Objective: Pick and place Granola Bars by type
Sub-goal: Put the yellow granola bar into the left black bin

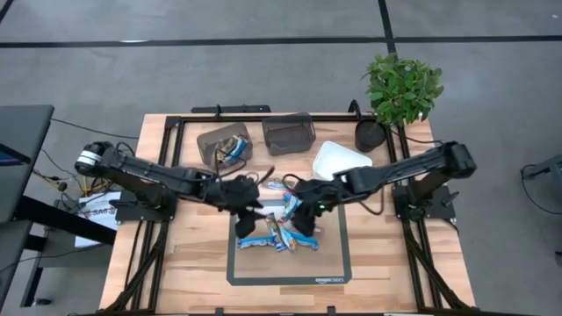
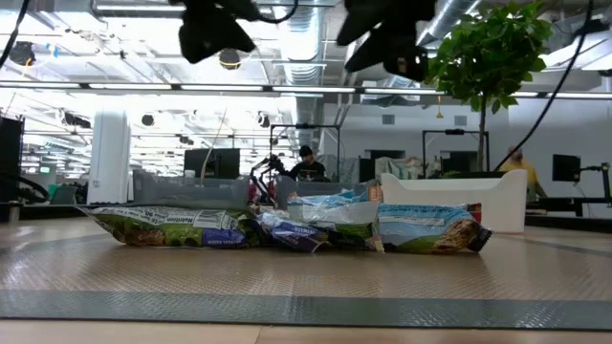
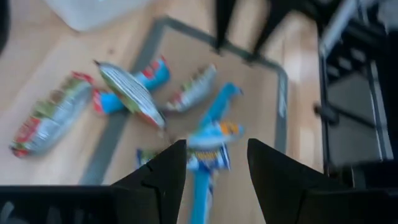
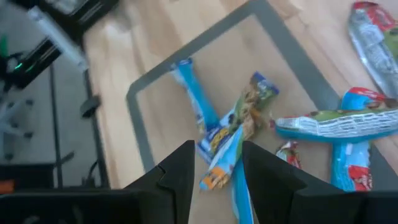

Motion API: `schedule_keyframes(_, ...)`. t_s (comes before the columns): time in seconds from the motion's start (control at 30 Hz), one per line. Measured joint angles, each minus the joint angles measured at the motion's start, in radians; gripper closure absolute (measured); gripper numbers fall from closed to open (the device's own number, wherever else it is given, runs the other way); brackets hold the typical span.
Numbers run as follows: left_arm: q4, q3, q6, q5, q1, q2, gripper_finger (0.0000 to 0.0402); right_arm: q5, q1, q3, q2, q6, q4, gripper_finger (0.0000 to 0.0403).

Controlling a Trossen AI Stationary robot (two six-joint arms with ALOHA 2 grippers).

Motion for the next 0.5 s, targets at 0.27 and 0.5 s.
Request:
schedule_keyframes(0.27, -0.059, -0.039, 0.051, -0.064, -0.134, -0.074, 0.0239, 0.016, 0.01, 0.111, 0.191, 0.144, -0.059, 0.0278)
schedule_keyframes(0.5, 0.03, -0.188, 0.009, -0.127, -0.206, -0.275, 0.0239, 0.033, 0.019, 0.139, 0.277, 0.195, -0.1, 0.0278)
